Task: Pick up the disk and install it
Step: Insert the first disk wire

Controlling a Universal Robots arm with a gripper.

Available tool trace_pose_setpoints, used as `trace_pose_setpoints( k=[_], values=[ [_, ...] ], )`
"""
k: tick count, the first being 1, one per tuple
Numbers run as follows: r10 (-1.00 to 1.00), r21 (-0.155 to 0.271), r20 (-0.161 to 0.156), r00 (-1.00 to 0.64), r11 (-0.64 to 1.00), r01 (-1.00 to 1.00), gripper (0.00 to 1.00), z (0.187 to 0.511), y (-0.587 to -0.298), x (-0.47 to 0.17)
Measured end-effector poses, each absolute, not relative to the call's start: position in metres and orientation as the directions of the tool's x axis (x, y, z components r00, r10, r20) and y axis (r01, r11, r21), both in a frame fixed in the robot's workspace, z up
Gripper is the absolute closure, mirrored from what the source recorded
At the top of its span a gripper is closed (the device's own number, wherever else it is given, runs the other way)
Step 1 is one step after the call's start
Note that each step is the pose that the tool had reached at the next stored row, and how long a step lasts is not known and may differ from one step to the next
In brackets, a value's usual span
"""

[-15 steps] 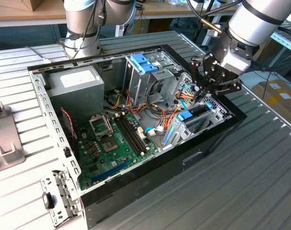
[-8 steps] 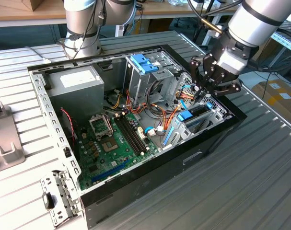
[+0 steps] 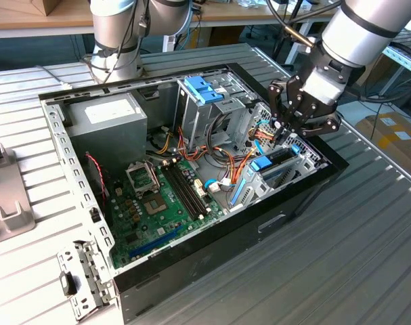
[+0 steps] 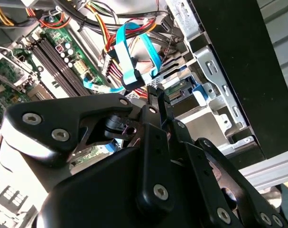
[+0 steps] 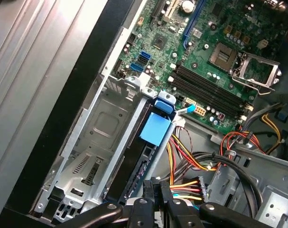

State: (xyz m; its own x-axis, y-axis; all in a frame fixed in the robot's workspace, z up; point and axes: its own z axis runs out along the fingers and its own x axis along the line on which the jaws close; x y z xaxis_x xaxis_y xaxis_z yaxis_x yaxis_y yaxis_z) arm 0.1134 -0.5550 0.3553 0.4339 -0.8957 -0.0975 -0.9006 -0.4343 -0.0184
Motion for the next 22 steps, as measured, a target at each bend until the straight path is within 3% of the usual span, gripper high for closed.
trace_pose_setpoints(
  k=[22],
  values=[
    [-0.981, -0.018, -0.097, 0.167, -0.166, -0.986, 0.83, 0.3506, -0.5556, 0.1133]
  ],
)
